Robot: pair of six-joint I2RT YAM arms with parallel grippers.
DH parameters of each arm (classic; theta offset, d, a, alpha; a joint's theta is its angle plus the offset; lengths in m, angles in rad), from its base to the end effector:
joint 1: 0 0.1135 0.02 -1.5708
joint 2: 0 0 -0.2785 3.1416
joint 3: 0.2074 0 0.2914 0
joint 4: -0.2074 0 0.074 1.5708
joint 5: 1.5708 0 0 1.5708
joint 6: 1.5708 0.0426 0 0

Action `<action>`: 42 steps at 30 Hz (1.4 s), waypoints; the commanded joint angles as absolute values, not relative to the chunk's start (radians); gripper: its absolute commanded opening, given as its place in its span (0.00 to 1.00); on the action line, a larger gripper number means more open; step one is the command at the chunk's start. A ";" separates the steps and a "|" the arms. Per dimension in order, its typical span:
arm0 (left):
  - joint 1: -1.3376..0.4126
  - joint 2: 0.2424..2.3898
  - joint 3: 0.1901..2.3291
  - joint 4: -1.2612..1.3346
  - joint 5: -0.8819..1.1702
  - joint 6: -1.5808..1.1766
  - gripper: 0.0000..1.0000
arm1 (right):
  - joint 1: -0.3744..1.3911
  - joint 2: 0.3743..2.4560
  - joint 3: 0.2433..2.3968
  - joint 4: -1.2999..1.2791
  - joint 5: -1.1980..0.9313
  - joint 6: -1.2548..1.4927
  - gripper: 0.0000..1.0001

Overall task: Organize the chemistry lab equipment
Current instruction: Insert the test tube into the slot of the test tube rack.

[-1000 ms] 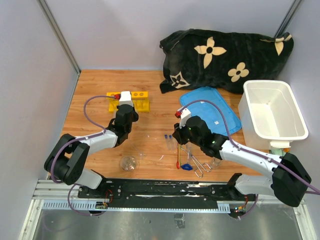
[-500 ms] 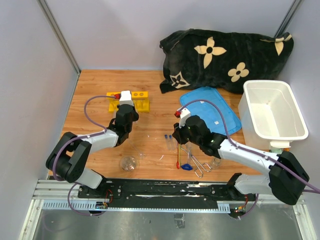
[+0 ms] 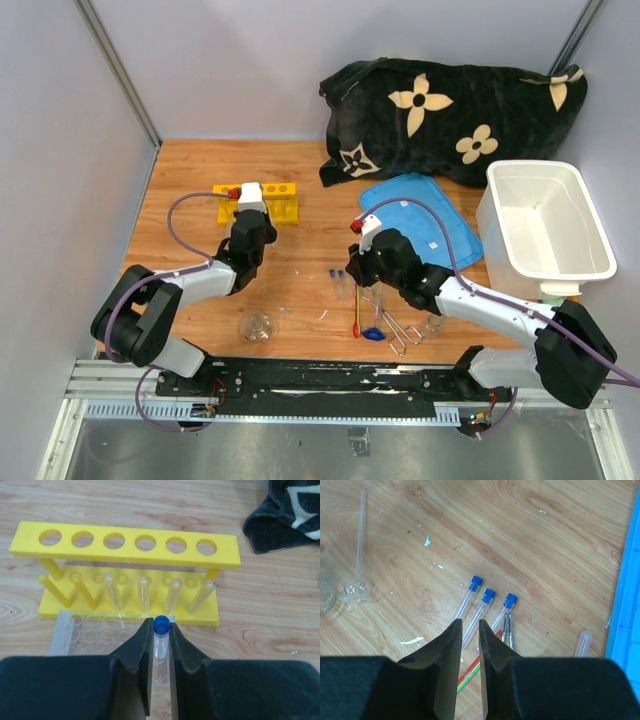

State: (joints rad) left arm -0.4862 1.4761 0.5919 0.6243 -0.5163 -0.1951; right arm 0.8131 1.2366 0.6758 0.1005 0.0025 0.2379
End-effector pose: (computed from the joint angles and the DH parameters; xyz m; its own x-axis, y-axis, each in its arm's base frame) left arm 0.3000 -0.1347 0.1797 -0.2199 -0.0745 -0.9727 -0.0592 0.9963 -0.0629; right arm 0.2107 0.2226 0.2239 -0.4675 -0.1512 -0.8709 -0.6325 0.7455 0.2101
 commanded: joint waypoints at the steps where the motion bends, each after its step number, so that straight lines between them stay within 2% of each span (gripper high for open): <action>1: -0.481 1.418 0.556 0.597 -0.518 -0.213 0.00 | 0.799 1.242 0.686 0.123 -0.009 0.238 0.21; 8: -0.481 1.372 0.524 0.582 -0.529 -0.224 0.00 | 0.797 1.242 0.684 0.126 -0.017 0.245 0.21; 33: -0.482 1.450 0.525 0.644 -0.509 -0.224 0.00 | 0.776 1.252 0.681 0.132 -0.028 0.247 0.21; 35: -0.482 1.448 0.525 0.644 -0.509 -0.225 0.04 | 0.775 1.252 0.682 0.132 -0.029 0.247 0.21; 40: -0.482 1.441 0.523 0.641 -0.500 -0.225 0.29 | 0.775 1.251 0.682 0.130 -0.029 0.246 0.21; 42: -0.482 1.433 0.521 0.640 -0.501 -0.232 0.35 | 0.774 1.250 0.682 0.129 -0.029 0.246 0.21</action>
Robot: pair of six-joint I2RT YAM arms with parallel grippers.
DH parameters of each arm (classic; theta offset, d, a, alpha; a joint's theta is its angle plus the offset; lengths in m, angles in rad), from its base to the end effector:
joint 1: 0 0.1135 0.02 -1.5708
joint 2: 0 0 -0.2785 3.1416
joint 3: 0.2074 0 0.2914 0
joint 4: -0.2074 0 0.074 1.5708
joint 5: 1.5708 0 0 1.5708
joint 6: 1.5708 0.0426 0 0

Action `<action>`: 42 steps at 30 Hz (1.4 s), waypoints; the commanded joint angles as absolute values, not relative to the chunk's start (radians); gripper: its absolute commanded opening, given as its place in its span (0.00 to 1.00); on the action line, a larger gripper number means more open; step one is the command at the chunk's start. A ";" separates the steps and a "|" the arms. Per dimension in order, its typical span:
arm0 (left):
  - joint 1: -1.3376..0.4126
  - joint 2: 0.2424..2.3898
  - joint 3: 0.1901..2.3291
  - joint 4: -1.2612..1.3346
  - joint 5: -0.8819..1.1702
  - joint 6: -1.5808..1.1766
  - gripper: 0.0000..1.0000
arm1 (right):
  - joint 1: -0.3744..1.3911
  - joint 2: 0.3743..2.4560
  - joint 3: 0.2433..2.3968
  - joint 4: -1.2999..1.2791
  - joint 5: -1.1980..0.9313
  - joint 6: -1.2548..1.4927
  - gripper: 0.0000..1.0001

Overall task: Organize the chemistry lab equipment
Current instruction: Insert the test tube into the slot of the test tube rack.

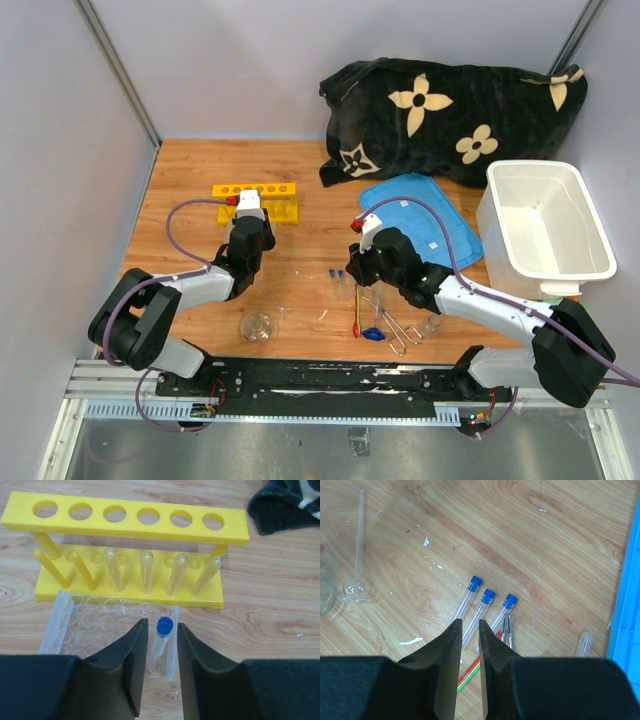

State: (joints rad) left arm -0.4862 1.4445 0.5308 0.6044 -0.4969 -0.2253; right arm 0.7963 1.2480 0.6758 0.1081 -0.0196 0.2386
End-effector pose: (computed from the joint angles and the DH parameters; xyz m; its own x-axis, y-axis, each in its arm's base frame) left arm 0.2860 -0.1282 0.1667 -0.2644 -0.0824 -0.9609 -0.0510 0.9961 -0.0714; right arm 0.2149 0.2208 0.2215 -0.4760 -0.1486 -0.8668 -0.6323 0.7429 0.2199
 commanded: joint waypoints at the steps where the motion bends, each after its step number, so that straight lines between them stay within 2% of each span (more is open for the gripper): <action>1: -0.483 1.429 0.520 0.636 -0.499 -0.234 0.37 | 0.774 1.249 0.683 0.129 -0.030 0.246 0.21; 3: -0.483 1.420 0.520 0.626 -0.501 -0.242 0.46 | 0.773 1.247 0.684 0.128 -0.032 0.248 0.21; 11: -0.483 1.308 0.559 0.476 -0.501 -0.315 0.65 | 0.773 1.241 0.724 0.067 -0.024 0.244 0.21; 17: -0.482 1.106 0.619 0.254 -0.458 -0.425 0.70 | 0.773 1.208 0.797 -0.046 -0.008 0.239 0.22; 20: -0.482 1.007 0.661 0.120 -0.406 -0.468 0.72 | 0.773 1.218 0.868 -0.153 -0.015 0.245 0.24; 24: -0.482 0.901 0.714 -0.062 -0.292 -0.516 0.81 | 0.775 1.261 0.968 -0.316 -0.033 0.264 0.26; 27: -0.482 0.847 0.736 -0.152 -0.189 -0.541 0.82 | 0.776 1.292 1.014 -0.409 -0.044 0.287 0.26; 32: -0.481 0.747 0.734 -0.224 -0.058 -0.594 0.95 | 0.784 1.330 1.036 -0.448 -0.072 0.326 0.27; 36: -0.480 0.704 0.730 -0.269 0.011 -0.625 0.96 | 0.802 1.387 1.039 -0.467 -0.064 0.366 0.28; 42: -0.481 0.699 0.737 -0.337 0.064 -0.643 0.90 | 0.822 1.492 1.006 -0.397 -0.097 0.400 0.27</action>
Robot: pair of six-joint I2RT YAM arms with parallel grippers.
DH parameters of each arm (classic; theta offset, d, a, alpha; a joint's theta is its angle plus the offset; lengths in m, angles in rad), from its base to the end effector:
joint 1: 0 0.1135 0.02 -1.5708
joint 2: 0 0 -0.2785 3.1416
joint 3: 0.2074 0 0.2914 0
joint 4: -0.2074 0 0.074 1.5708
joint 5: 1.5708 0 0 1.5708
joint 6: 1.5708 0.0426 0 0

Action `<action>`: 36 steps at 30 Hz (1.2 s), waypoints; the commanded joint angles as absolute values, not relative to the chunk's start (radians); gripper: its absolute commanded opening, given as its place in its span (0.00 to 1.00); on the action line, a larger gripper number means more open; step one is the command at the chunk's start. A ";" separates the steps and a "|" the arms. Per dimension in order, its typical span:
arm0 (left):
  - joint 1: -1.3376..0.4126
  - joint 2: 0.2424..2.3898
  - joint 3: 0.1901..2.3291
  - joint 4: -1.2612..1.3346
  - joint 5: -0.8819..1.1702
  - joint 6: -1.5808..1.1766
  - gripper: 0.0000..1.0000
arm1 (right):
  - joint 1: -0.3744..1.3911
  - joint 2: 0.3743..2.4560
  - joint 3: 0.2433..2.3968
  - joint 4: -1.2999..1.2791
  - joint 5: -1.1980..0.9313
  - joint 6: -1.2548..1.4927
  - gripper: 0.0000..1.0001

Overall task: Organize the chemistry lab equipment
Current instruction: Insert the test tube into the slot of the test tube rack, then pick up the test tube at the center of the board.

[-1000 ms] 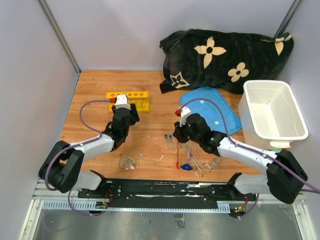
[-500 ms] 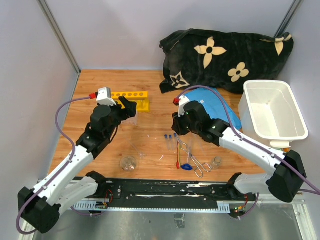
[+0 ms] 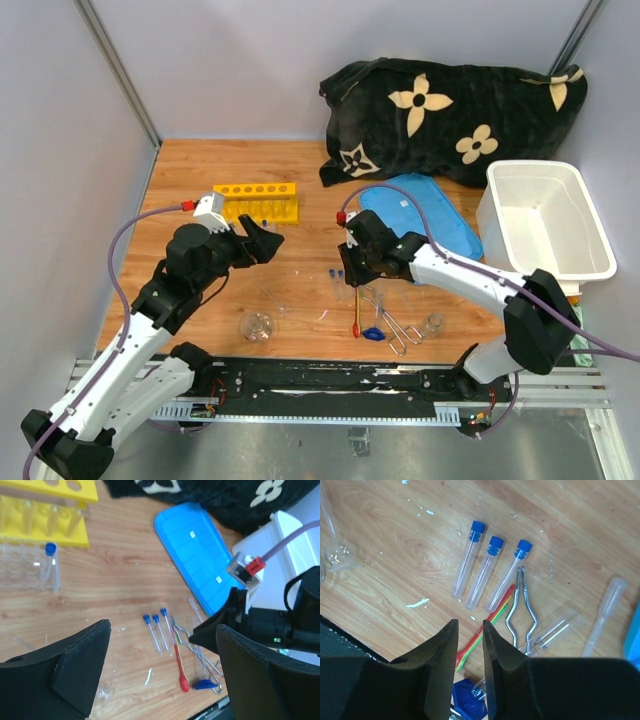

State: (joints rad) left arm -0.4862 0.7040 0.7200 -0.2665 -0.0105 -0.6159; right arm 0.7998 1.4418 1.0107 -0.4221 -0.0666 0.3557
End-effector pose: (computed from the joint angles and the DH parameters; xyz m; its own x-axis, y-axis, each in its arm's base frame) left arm 0.1813 -0.0953 0.3294 -0.4436 -0.4189 -0.7923 0.2475 0.7924 -0.5575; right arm 0.2383 0.2494 0.2373 -0.7520 -0.2753 -0.5990 -0.5166 0.8105 0.2760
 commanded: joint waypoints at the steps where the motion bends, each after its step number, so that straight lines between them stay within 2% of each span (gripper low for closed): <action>1: -0.481 0.697 0.738 -0.347 0.066 -0.646 0.89 | 0.828 1.508 1.011 -0.389 -0.103 0.403 0.27; 10: -0.481 0.667 0.702 -0.375 0.064 -0.675 0.85 | 0.933 1.662 1.094 -0.377 -0.062 0.422 0.26; 18: -0.481 0.675 0.736 -0.424 0.053 -0.667 0.82 | 0.934 1.710 1.082 -0.354 -0.012 0.433 0.25; 36: -0.481 0.672 0.742 -0.443 0.038 -0.666 0.82 | 0.917 1.766 1.122 -0.364 0.044 0.410 0.24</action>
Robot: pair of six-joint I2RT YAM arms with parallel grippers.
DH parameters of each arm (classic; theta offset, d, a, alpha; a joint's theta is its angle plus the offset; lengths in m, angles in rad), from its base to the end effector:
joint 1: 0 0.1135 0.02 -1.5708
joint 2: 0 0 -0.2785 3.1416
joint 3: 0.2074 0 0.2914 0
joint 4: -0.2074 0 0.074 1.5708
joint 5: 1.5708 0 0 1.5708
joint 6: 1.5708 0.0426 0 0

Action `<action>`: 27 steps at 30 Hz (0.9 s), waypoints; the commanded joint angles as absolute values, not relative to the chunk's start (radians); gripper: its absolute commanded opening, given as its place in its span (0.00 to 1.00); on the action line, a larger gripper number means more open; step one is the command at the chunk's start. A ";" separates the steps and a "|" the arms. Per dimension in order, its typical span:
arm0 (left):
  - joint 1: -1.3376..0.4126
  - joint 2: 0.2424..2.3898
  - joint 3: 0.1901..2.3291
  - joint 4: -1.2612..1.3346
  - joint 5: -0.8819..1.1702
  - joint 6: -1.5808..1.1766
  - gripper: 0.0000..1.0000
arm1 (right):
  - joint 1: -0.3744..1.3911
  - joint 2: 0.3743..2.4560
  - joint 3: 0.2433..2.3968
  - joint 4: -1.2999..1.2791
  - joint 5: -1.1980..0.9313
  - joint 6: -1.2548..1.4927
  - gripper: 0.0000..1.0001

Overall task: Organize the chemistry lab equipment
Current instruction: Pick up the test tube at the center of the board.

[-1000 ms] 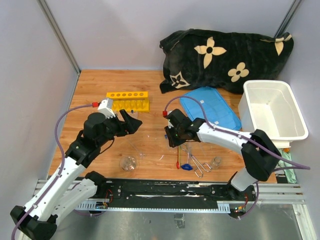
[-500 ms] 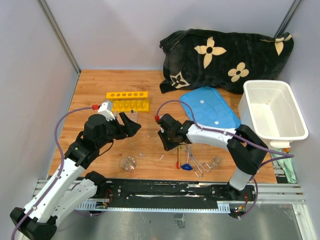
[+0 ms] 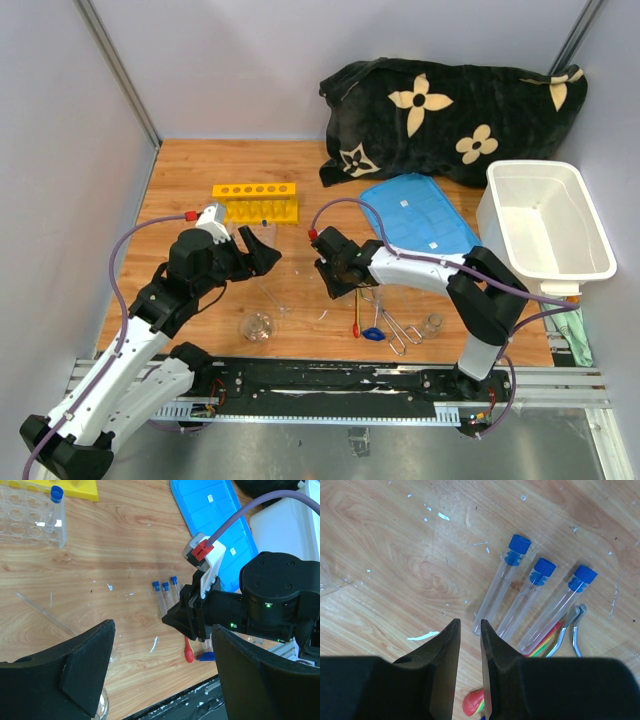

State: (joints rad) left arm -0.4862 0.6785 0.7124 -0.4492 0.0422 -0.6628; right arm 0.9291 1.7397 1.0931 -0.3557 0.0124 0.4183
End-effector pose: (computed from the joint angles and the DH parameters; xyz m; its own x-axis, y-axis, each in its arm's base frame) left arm 0.1696 -0.0917 0.3109 -0.5895 -0.3838 -0.7108 0.1754 0.7981 -0.5764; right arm 0.2359 0.3148 0.1659 -0.7847 -0.3716 -0.4962 -0.5234 0.8260 0.2091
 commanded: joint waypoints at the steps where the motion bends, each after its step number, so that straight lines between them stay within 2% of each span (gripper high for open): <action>1: -0.481 0.674 0.743 -0.443 0.039 -0.666 0.82 | 0.915 1.770 1.122 -0.363 0.046 0.410 0.24; 15: -0.480 0.709 0.743 -0.414 0.058 -0.666 0.82 | 0.909 1.747 1.098 -0.364 0.073 0.414 0.23; 27: -0.481 0.719 0.746 -0.412 0.057 -0.662 0.82 | 0.893 1.810 1.119 -0.358 0.070 0.394 0.22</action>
